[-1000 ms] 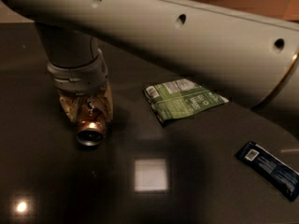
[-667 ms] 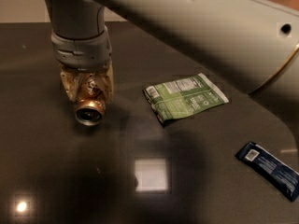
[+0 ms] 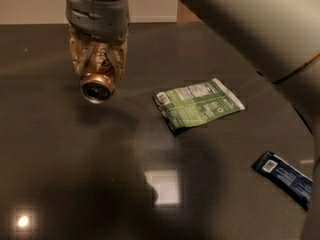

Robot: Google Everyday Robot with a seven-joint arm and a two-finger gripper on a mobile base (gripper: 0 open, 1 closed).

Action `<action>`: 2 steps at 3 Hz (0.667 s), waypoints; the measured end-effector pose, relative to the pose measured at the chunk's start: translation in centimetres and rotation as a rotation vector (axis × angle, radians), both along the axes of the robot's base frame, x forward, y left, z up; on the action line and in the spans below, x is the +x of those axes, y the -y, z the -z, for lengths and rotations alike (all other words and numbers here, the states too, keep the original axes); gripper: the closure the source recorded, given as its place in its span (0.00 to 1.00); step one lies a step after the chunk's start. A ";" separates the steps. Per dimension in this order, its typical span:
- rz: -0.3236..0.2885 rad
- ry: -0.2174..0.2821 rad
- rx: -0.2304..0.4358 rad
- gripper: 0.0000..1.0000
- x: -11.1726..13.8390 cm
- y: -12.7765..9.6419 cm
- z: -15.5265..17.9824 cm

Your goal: Pick orange can

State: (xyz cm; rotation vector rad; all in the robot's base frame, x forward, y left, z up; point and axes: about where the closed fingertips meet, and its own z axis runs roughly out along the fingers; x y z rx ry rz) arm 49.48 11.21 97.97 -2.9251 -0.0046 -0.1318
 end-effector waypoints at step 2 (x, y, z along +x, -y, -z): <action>0.004 0.042 0.058 1.00 0.9 -1.4 -0.6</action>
Offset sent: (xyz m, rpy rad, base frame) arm 0.0052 0.0067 0.0035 0.0302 -0.0223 -0.0035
